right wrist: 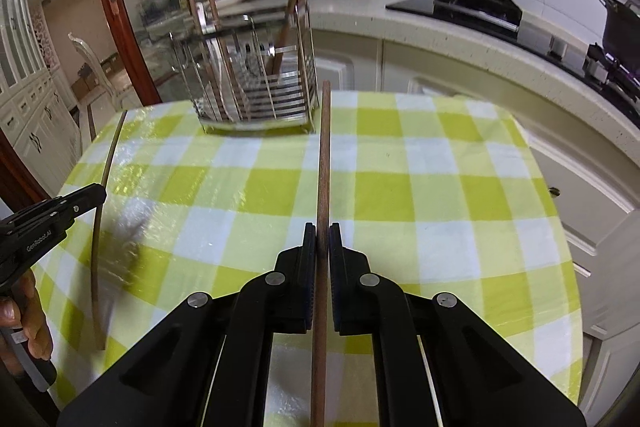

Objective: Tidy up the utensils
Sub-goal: 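Lift both chopsticks upright and carry them over the wire rack with both tools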

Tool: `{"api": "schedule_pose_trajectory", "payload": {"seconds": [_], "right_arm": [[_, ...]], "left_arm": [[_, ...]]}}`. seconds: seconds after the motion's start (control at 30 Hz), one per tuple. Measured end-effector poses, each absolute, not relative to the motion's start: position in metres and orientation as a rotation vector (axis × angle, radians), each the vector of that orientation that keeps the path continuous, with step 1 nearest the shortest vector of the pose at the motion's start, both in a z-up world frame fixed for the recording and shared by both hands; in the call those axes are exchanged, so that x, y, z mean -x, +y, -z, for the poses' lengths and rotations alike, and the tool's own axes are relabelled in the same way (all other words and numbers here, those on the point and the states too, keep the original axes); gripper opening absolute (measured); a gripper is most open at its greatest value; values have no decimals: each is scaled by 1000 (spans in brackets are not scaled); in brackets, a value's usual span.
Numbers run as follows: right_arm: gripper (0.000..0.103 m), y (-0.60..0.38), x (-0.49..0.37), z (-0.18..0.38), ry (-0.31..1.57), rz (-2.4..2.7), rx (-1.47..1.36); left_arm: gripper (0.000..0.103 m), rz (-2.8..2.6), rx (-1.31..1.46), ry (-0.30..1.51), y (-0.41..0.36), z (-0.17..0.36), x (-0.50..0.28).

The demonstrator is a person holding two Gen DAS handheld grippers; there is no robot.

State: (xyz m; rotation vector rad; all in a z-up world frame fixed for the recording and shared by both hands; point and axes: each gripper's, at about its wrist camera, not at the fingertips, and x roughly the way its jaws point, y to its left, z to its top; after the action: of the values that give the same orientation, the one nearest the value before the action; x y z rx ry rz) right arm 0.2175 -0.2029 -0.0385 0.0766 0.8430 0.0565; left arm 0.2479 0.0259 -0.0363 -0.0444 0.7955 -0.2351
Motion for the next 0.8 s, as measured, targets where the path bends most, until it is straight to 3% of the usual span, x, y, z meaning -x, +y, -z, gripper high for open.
{"api": "schedule_pose_trajectory", "payload": {"seconds": [0.8], "right_arm": [[6,-209,-186,-18,702,-63,-79]], "left_arm": [[6,229,66,626,27,-23,-215]]}}
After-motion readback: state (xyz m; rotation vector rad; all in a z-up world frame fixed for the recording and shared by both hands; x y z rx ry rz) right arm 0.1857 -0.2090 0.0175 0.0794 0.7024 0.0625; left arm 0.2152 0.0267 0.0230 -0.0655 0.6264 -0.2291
